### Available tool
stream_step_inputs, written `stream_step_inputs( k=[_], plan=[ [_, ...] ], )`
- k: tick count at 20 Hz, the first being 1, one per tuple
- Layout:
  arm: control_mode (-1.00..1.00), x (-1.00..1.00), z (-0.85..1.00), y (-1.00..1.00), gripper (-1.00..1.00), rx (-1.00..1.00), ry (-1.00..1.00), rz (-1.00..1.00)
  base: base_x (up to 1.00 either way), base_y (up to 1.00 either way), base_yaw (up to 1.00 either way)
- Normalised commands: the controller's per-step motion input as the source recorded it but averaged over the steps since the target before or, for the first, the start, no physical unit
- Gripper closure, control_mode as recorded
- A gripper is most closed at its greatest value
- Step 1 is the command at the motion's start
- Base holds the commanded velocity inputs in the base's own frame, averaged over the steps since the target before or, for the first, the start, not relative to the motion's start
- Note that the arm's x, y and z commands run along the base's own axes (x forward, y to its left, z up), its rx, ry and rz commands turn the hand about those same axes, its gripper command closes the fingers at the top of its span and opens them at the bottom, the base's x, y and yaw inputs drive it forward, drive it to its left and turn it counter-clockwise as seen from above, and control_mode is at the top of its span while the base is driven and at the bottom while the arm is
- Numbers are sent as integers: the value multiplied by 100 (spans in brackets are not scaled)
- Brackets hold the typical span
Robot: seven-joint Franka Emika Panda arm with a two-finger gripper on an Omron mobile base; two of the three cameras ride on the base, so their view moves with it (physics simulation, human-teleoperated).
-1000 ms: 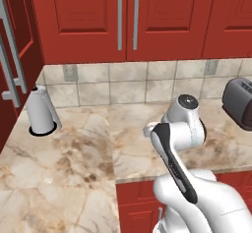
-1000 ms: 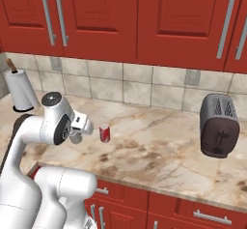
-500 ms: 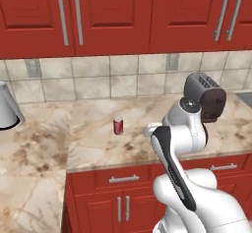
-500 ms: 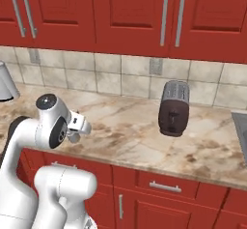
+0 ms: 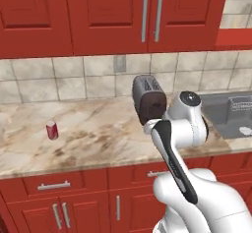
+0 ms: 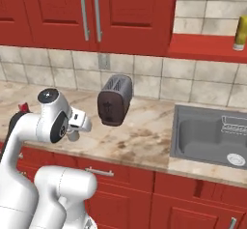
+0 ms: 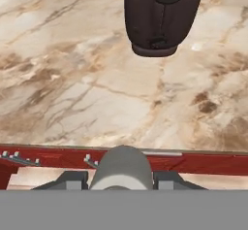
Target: There are various items on the counter. Only move the condiments/shakers into the cabinet.
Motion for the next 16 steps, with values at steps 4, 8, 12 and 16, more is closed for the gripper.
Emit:
stream_step_inputs(
  k=[4,8,12,16],
  plan=[
    [100,0,0,0,100,0,0,0,-25,-100,-3],
    [100,0,0,0,100,0,0,0,-21,-100,-3],
    [100,0,0,0,100,0,0,0,-29,-100,-2],
    [100,0,0,0,100,0,0,0,-9,-100,-1]
  ],
)
